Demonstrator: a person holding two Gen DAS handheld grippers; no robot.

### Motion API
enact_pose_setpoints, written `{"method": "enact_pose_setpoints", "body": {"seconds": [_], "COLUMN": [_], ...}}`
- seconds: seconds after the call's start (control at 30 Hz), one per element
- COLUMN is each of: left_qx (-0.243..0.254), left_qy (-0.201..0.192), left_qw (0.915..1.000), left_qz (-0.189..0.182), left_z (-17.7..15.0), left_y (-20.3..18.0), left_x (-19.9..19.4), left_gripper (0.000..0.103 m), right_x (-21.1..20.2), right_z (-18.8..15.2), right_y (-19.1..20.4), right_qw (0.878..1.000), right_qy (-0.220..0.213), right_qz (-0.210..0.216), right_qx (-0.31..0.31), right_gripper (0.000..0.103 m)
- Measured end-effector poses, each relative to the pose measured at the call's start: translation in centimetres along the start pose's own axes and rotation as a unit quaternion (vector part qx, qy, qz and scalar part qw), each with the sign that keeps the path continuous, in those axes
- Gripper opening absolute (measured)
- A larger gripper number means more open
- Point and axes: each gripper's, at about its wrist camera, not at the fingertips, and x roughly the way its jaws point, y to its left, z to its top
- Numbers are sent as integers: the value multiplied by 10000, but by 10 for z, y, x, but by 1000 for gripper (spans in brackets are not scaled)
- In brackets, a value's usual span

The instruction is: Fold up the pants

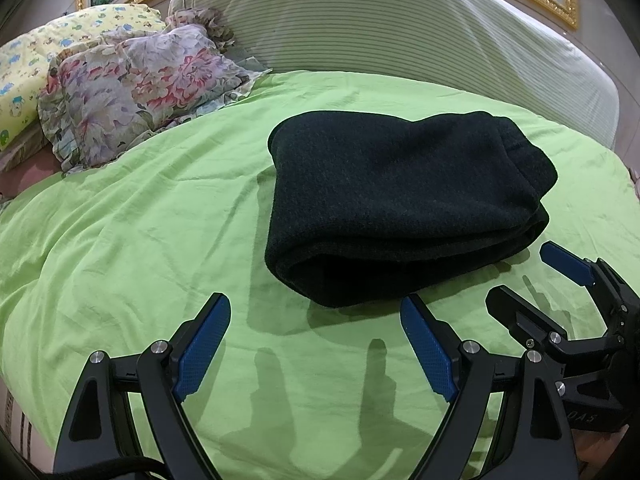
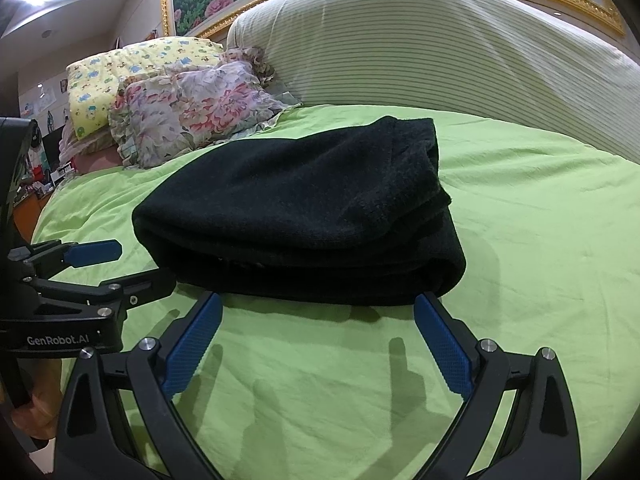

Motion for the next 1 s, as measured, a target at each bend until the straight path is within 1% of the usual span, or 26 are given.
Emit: {"method": "enact_pose_setpoints", "body": {"seconds": [0.7,0.87,1.0], "left_qx": [25,24,-55], "left_qy": [-62,-116,-269], "left_qw": [10000,9999,9996], "left_qz": [23,13,58], "left_z": [-1,2,7], "left_y": [1,3,8], "left_x": [-4,-7,-14], "left_gripper": [88,88,88], "right_x": [-9,-20,-24], "right_z": [-1,7,16], "right_y": [-4,-4,-3], "right_qw": [9999,9995,9993], "right_qy": [-104,-295,-342], "right_qz": [-39,-35,-139], "right_qx": [76,46,-3], "right_gripper": [97,97,97]}}
